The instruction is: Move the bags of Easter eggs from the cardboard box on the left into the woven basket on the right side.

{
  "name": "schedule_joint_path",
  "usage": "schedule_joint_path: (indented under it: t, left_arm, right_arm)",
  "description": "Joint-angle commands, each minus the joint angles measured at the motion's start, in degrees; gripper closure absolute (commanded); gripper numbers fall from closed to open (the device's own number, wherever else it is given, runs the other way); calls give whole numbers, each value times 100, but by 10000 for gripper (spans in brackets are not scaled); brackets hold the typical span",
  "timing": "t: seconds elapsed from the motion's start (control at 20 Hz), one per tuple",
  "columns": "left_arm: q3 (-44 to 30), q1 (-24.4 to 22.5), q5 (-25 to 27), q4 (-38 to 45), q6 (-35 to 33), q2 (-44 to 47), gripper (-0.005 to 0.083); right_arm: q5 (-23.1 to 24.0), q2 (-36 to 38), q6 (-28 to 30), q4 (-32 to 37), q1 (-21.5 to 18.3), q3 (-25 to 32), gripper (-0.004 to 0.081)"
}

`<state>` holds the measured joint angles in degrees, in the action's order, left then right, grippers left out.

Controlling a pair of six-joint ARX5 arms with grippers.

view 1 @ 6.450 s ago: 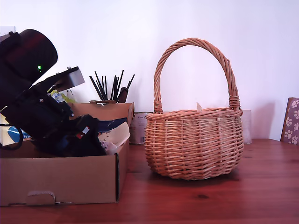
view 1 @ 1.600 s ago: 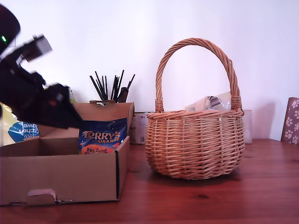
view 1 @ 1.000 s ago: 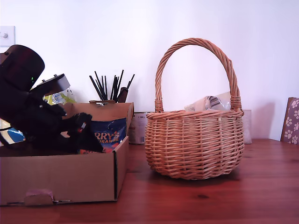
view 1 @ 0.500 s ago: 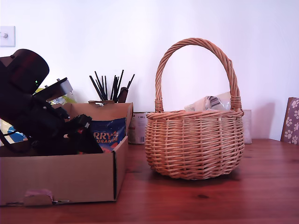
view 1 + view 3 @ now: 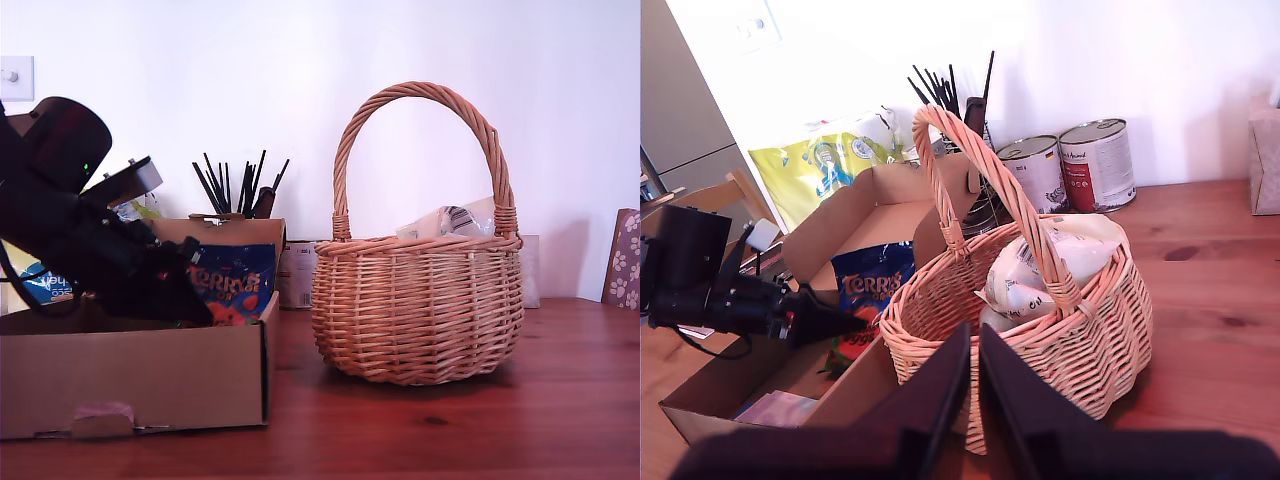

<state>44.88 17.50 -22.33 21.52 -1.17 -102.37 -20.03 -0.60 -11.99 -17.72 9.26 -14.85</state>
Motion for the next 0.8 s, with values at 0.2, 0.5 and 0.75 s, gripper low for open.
schedule_joint_path:
  t: [0.2, 0.5, 0.75]
  left_arm:
    - [11, 0, -127, -758, -212, 1088, 797]
    - [11, 33, -721, -1443, 345, 2376, 797]
    - [11, 793, -887, -546, 1268, 2199, 797]
  right_arm:
    - [0, -15, -2, 26, 11, -4, 782]
    - [0, -15, -2, 26, 11, -4, 782]
    - [0, -15, -2, 26, 11, -4, 782]
